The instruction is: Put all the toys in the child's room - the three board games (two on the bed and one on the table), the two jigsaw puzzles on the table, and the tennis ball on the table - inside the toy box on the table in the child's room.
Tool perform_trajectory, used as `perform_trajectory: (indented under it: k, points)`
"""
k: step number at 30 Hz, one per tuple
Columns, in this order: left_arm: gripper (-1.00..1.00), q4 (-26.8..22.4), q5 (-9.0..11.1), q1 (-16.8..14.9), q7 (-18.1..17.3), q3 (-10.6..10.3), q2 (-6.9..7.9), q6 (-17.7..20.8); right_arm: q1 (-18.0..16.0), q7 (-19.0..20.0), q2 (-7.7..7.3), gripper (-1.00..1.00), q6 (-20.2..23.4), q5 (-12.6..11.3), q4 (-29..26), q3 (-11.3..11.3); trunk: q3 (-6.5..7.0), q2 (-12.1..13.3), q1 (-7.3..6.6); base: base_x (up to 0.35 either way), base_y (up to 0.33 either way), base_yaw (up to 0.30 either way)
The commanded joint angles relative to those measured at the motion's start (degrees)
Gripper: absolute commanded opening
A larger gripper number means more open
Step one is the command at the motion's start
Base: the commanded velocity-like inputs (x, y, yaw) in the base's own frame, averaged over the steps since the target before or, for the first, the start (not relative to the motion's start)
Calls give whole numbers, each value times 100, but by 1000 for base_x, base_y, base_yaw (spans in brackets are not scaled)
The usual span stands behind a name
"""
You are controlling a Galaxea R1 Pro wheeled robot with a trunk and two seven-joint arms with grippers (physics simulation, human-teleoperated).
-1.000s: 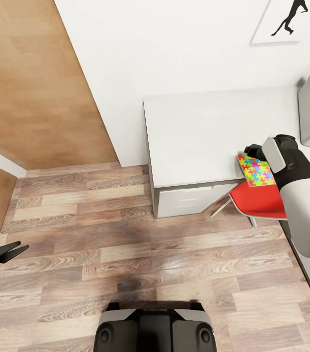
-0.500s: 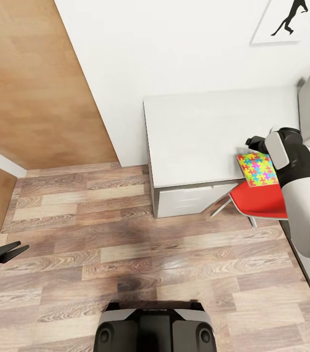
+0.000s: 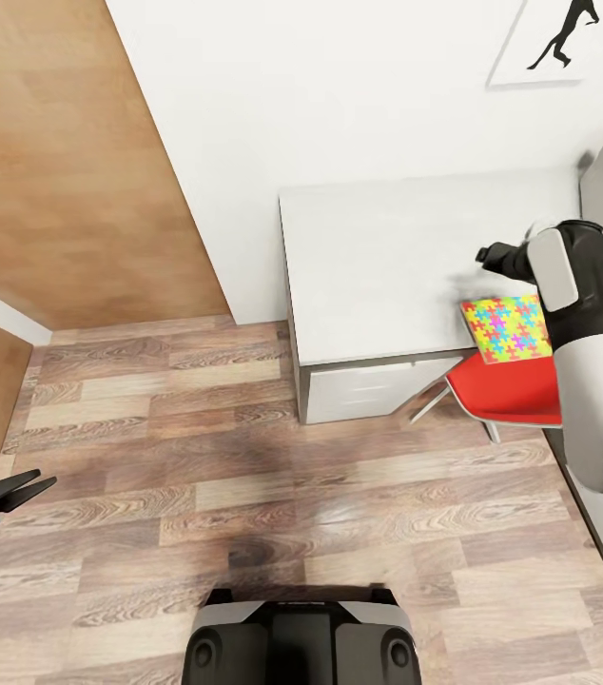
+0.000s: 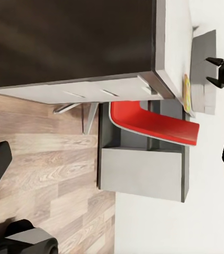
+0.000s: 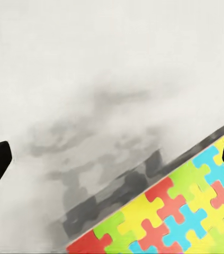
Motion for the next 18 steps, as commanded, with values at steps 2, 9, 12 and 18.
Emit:
perform_trajectory:
  k: [2, 9, 12, 18]
  points:
    - [100, -2, -6, -2, -25, 1, 1, 62, -20, -48, -2, 100, 192, -204, -84, -8, -6, -7, 3, 0, 0, 0]
    - [100, -2, -6, -4, -25, 1, 1, 60, -46, -24, -4, 100, 829, -791, -343, -100, -6, -7, 3, 0, 0, 0]
    - [100, -3, -6, -1, -25, 1, 1, 61, -48, -20, -10, 100, 1078, -1153, -549, -168, -6, -7, 3, 0, 0, 0]
    - [100, -3, -6, -6, -25, 1, 1, 65, -32, -15, -80, 100, 1315, -2212, -877, -298, -6, -7, 3, -23, 0, 0]
